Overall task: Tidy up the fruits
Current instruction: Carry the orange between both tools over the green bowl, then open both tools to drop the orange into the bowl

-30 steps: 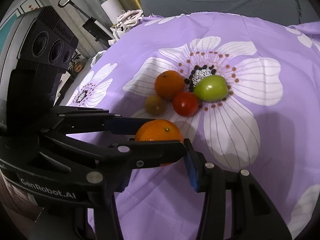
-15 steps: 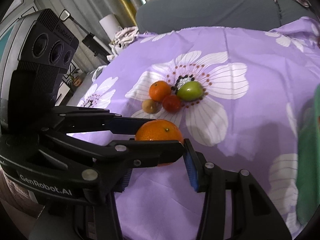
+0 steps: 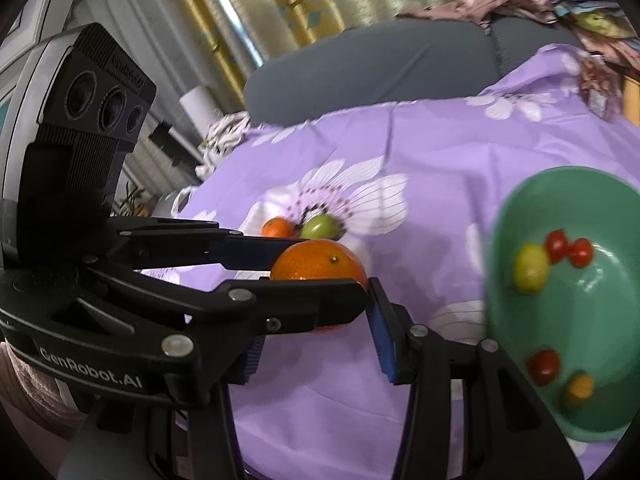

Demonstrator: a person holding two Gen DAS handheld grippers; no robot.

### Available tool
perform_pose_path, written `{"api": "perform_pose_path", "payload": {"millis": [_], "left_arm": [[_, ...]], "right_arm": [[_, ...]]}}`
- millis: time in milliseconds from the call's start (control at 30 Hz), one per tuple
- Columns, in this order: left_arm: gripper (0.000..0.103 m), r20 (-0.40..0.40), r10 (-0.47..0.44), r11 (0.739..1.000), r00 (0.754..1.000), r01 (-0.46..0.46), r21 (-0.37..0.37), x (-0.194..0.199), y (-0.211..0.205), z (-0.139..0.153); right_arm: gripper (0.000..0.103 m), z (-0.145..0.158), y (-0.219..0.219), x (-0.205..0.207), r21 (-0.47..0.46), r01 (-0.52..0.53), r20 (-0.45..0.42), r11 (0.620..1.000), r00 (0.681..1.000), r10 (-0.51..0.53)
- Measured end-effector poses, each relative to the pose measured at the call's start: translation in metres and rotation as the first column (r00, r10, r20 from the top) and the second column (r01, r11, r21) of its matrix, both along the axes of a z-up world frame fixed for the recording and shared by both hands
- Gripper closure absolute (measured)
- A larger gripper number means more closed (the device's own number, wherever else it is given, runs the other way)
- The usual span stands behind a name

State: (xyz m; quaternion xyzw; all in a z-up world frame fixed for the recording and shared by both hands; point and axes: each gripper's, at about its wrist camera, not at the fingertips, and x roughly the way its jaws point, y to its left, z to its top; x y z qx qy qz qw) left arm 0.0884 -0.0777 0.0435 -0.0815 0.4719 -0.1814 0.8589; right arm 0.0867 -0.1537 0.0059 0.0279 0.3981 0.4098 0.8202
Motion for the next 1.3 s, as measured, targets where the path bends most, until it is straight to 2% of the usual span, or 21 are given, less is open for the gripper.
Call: {"api": "perform_pose_path", "payload": {"millis": [300, 600, 900, 1300], "left_arm": [[0.056, 0.020, -0.115, 0.993, 0.993, 0.114, 0.036, 0.024, -0.052, 0.011], [0.056, 0.006, -0.193, 0.981, 0.981, 0.193, 0.025, 0.043, -0.091, 0.007], [0.056, -0.041, -0.218, 0.976, 0.975, 0.218, 0.007, 0.060, -0.108, -0.007], [0.056, -0.091, -0.204, 0.979, 0.975, 0.203, -0.018, 0.070, -0.108, -0.019]], "right_arm": [[0.056, 0.011, -0.054, 0.011, 0.047, 0.122, 0.026, 0.991, 0.992, -0.123], [0.056, 0.007, -0.093, 0.023, 0.051, 0.213, 0.019, 0.976, 0.977, -0.214], [0.056, -0.007, -0.109, 0.039, 0.033, 0.271, -0.010, 0.962, 0.962, -0.271], [0.055, -0.013, -0.110, 0.040, -0.030, 0.287, 0.010, 0.958, 0.958, -0.287]]}}
